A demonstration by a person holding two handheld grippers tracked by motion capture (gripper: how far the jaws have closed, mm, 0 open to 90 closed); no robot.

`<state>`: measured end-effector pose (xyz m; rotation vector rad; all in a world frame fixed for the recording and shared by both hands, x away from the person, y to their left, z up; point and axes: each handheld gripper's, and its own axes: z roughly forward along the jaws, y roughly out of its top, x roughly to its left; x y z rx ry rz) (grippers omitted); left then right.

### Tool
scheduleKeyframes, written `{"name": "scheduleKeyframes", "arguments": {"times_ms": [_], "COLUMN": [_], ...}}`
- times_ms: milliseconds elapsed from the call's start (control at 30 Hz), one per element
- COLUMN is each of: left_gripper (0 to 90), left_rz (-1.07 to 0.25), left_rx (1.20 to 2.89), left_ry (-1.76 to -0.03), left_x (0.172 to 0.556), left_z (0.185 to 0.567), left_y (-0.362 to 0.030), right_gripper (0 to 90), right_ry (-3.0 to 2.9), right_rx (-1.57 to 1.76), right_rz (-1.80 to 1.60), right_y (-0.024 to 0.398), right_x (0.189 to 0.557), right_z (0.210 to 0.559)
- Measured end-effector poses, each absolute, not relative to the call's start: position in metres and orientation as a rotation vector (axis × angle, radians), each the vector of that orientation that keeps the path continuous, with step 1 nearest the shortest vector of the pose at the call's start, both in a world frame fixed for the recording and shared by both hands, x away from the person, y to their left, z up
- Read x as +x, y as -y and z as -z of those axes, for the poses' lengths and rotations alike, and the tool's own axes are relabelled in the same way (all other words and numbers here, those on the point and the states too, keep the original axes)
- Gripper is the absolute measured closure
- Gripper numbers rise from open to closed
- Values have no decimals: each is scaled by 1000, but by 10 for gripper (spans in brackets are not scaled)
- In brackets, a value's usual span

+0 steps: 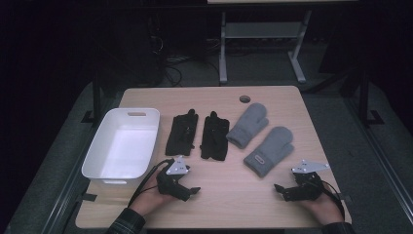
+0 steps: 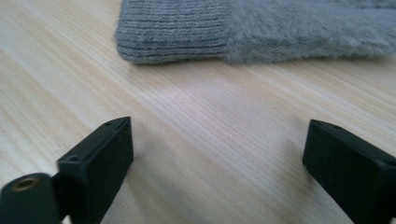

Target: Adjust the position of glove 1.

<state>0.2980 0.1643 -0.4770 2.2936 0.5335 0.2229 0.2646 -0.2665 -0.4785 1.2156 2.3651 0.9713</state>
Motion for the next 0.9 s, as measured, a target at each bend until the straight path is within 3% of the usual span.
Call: {"name": "scheduleKeyframes", "arguments": {"times_ms": [133,167,200,233,267,467,533,667,900], "left_gripper": [123,123,123,123,123,123,123,123,123], "left_rz": [-223,-223,-223,-223,-223,-227,-227,-223,-223], "left_rx": [2293,2293,2293,2294,2294,2285,2288,2280,2280], "left_ry": [-534,-534,-534,-534,-534,-538,-537,-543,-544], "left_x": [298,298,298,298,298,298,299,298,298], "left_z": [477,477,477,477,477,477,477,477,477], "left_y": [-164,-164,-164,-164,-164,-163,-163,-162,-162], "right_gripper": [190,270,270,357,357,767,844,900,900], "right_ry": [-2367,-2363,-2363,-2363,-2363,-2372,-2380,-2409,-2428], "right_rx": [1195,1188,1188,1186,1186,1171,1160,1138,1106], "right_rz": [-938,-948,-948,-977,-977,-1049,-1054,-1069,-1079], "right_y": [264,263,263,262,262,257,251,235,221], "right_x": [265,266,266,268,268,275,278,286,300], "right_z": [473,469,469,465,465,449,444,439,437]}}
